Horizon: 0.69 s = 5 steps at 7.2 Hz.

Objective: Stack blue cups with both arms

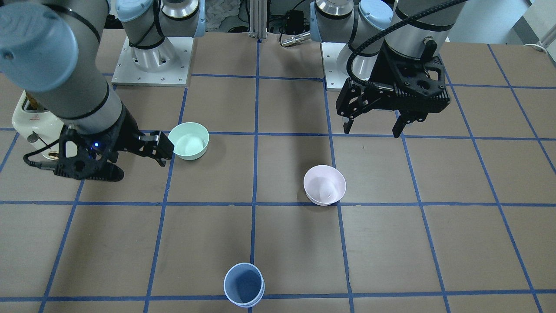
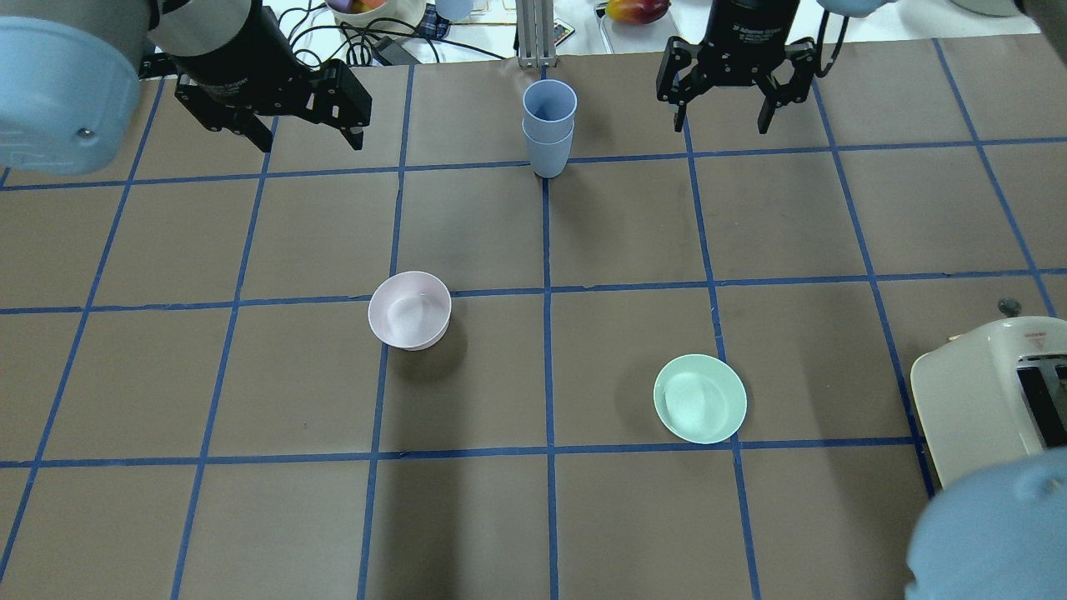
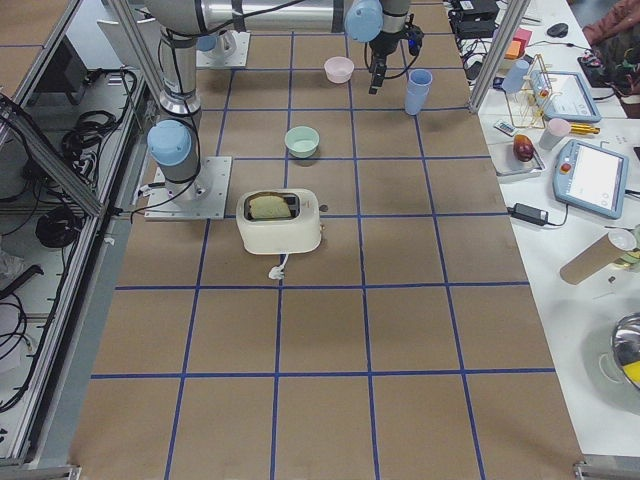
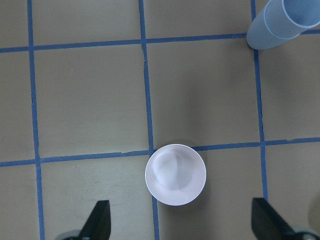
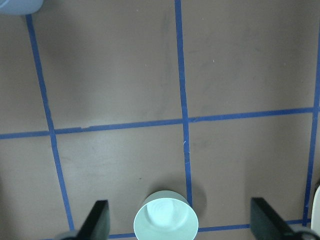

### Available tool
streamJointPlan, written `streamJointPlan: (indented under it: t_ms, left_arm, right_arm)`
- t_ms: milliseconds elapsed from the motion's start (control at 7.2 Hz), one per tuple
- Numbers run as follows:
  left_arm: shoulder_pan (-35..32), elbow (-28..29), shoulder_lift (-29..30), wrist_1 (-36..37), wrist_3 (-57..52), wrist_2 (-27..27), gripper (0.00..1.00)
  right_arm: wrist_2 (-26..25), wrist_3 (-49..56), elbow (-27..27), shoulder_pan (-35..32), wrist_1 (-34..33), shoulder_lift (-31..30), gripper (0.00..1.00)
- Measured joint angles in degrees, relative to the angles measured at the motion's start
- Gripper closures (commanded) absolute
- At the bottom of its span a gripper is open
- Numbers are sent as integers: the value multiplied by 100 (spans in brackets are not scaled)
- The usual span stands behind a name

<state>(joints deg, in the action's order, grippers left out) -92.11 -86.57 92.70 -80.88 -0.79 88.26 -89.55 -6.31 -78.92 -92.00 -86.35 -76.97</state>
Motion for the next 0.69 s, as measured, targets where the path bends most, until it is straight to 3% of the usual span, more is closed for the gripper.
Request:
streamJointPlan:
  t_ms: [278, 694]
  left_arm:
    - [0, -4, -4, -6, 0, 4, 0]
    - [0, -6, -12, -11, 2, 7, 0]
  right_arm:
    - [3, -2, -494, 20, -21, -502, 0]
    - [6, 55, -607, 1, 31, -701, 0]
